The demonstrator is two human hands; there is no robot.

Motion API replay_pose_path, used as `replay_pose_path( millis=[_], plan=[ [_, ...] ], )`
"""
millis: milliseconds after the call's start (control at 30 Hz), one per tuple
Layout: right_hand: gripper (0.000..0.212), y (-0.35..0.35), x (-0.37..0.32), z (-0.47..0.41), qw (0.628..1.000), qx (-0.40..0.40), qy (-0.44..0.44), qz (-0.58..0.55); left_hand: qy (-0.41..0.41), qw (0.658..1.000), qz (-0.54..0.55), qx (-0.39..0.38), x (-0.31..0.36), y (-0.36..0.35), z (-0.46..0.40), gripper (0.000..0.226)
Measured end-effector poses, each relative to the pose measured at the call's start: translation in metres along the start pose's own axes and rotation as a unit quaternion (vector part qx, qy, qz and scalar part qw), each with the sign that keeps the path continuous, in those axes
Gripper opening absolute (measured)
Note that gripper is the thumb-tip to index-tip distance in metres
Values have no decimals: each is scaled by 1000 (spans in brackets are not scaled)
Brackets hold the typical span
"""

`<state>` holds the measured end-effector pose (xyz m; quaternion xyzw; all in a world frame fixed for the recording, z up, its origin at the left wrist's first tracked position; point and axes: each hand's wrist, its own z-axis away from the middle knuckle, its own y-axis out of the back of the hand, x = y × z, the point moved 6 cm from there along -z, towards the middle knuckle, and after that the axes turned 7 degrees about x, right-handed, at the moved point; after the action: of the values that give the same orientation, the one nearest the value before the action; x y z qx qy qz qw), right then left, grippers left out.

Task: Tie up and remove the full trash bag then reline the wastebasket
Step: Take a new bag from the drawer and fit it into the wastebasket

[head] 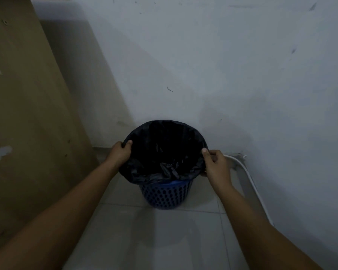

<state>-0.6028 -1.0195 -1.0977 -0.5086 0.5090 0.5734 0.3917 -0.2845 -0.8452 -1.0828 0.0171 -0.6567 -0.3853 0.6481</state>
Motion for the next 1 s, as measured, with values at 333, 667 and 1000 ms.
replay_pose_path(
  millis=[333,667,1000],
  plan=[
    [32,-5,14,-4,989,24,-118,-84,99,980,171,-36,-10,-10,33,63],
    [23,-6,9,20,993,76,-70,-53,-80,975,136,158,-43,14,100,53],
    [38,-5,2,32,983,46,-149,-94,-59,985,159,12,-43,-32,113,90]
  ],
)
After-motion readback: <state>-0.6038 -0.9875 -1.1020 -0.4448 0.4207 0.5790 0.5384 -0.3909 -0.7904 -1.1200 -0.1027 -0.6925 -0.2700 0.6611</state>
